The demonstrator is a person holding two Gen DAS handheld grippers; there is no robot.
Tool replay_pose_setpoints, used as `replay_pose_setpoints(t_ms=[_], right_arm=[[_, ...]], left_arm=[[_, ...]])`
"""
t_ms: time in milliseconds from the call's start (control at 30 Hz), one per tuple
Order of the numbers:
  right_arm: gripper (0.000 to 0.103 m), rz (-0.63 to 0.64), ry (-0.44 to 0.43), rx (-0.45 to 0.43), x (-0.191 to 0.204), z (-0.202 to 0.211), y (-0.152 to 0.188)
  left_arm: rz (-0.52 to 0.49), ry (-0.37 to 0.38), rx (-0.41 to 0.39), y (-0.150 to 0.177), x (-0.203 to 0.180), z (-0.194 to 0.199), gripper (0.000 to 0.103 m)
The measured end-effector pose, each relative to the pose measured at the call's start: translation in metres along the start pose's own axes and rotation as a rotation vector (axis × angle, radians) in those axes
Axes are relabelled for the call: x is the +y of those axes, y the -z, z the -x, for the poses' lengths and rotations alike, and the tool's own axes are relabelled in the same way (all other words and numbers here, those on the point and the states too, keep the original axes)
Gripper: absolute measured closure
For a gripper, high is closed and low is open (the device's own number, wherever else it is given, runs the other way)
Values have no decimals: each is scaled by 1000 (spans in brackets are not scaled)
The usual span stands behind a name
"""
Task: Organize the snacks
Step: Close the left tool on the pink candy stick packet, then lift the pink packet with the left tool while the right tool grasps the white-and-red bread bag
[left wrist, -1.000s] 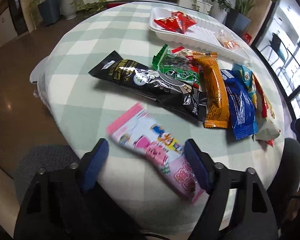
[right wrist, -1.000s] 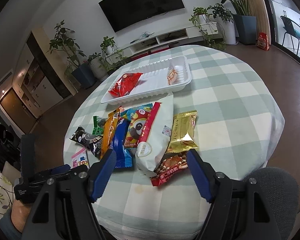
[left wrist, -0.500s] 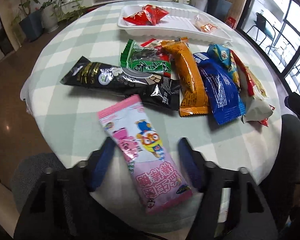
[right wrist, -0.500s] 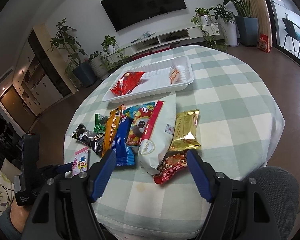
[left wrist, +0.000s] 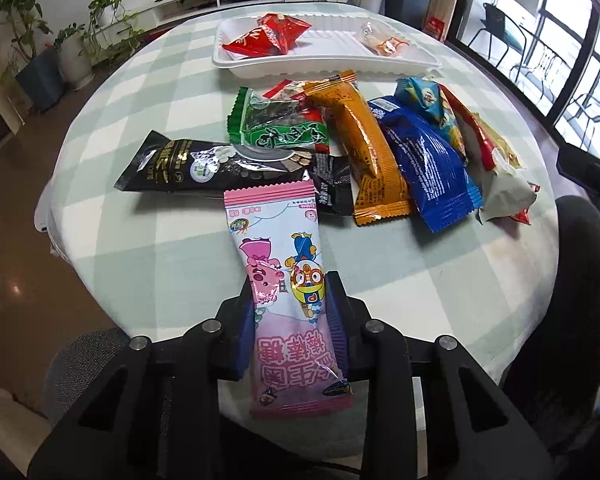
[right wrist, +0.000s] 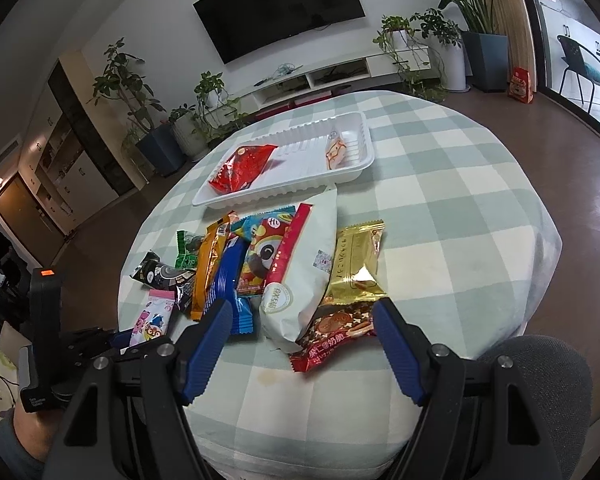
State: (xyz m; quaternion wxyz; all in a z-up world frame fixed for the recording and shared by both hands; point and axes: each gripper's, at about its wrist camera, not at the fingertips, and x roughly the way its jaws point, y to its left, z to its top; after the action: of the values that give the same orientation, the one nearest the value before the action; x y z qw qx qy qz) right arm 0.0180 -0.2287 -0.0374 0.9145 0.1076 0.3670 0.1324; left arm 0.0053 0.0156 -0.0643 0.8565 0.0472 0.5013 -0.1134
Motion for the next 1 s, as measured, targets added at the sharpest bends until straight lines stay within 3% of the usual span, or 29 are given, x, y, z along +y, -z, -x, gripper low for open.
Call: replay_pose_setpoints(t_ms=[133, 300, 533, 767, 1000], right_arm=[[34, 11, -9, 25, 1, -7, -5], [50, -14, -59, 106, 2, -29, -14], [51, -39, -12, 223, 1, -61, -23], [51, 11, 14, 276, 9, -80, -24], [53, -67, -23, 319, -6, -89, -27]], left_arm=[[63, 81, -14, -1, 15, 5, 80], [88, 99, -20, -1, 24, 5, 81], [35, 74, 2, -3, 20, 2, 79], [-4, 20, 8, -2, 10, -1, 74], [-56, -7, -6, 1, 4, 1, 73]])
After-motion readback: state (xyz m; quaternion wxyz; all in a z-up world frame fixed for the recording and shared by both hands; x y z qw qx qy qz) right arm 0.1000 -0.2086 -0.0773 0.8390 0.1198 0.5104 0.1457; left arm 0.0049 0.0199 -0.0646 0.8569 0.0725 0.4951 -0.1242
